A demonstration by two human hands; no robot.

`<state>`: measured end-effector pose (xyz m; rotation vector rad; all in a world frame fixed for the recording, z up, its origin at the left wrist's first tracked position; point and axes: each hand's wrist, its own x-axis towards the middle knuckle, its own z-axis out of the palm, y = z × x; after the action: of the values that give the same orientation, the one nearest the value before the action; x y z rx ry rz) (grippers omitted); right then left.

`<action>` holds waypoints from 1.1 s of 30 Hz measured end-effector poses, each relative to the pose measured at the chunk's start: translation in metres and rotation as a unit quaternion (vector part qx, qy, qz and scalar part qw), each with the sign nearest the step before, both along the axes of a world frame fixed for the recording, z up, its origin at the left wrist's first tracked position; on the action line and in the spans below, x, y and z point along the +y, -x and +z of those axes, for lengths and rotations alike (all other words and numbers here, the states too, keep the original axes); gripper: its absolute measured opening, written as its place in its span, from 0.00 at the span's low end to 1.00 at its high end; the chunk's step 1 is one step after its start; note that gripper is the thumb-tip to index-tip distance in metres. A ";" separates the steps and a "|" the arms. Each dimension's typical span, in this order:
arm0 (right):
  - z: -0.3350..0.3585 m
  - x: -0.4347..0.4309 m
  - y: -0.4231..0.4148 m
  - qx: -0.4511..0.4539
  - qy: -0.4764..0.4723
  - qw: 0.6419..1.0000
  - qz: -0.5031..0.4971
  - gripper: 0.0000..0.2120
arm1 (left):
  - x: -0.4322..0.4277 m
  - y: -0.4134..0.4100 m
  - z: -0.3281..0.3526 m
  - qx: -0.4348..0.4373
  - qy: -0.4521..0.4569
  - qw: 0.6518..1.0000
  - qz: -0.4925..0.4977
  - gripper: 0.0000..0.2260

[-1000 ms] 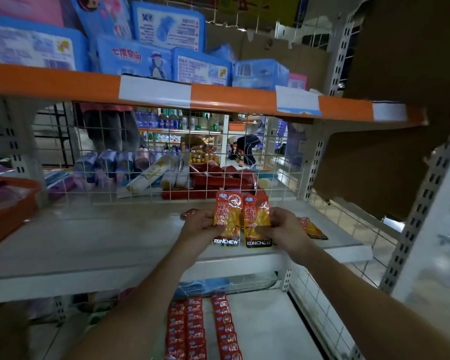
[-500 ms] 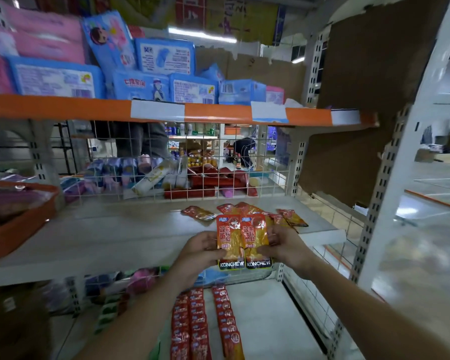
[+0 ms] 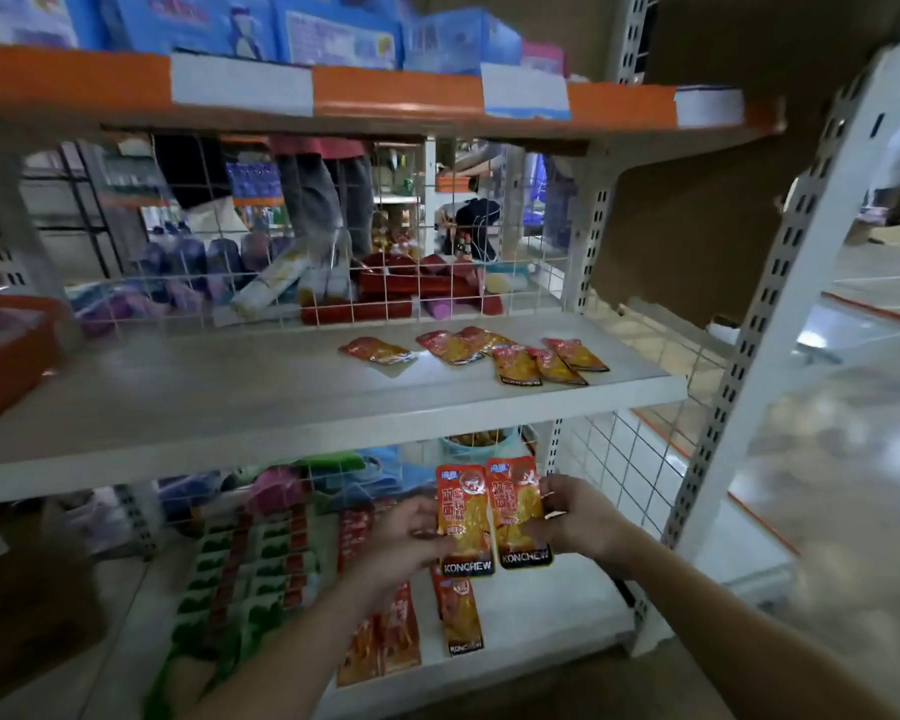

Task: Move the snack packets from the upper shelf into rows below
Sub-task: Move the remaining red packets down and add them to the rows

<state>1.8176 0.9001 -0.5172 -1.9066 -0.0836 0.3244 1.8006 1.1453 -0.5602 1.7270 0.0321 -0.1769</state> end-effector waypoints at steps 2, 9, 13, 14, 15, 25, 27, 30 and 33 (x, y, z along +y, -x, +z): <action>-0.018 0.000 -0.007 0.021 -0.009 1.000 -0.002 0.20 | -0.003 -0.007 -0.015 0.009 0.004 1.000 -0.001 0.18; -0.073 0.001 -0.049 0.059 0.022 0.998 -0.018 0.14 | -0.006 -0.051 -0.072 0.018 -0.036 0.999 0.004 0.20; -0.103 0.004 -0.084 0.073 0.031 0.996 -0.039 0.13 | -0.002 -0.088 -0.114 0.039 -0.052 0.998 0.005 0.30; -0.111 0.004 -0.094 0.078 0.031 0.996 -0.043 0.13 | -0.001 -0.098 -0.124 0.042 -0.054 0.998 0.002 0.32; -0.121 0.004 -0.104 0.083 0.030 0.995 -0.044 0.13 | -0.002 -0.107 -0.133 0.045 -0.051 0.998 0.000 0.34; -0.212 0.013 -0.176 0.113 0.021 0.992 -0.049 0.14 | 0.005 -0.169 -0.204 -0.033 -0.050 0.998 -0.034 0.41; -0.224 0.013 -0.186 0.116 0.023 0.991 -0.054 0.15 | 0.009 -0.179 -0.214 -0.029 -0.076 0.996 -0.045 0.35; -0.235 0.015 -0.200 0.113 0.017 0.992 -0.047 0.16 | 0.013 -0.196 -0.227 -0.025 -0.104 0.993 -0.053 0.31; -0.238 0.020 -0.216 0.105 0.021 0.993 -0.039 0.16 | 0.011 -0.211 -0.235 -0.023 -0.119 0.991 -0.054 0.30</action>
<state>2.0341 0.9198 -0.7556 -1.9008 0.1395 0.4735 2.0116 1.1559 -0.7955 1.9709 -0.0774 -0.2203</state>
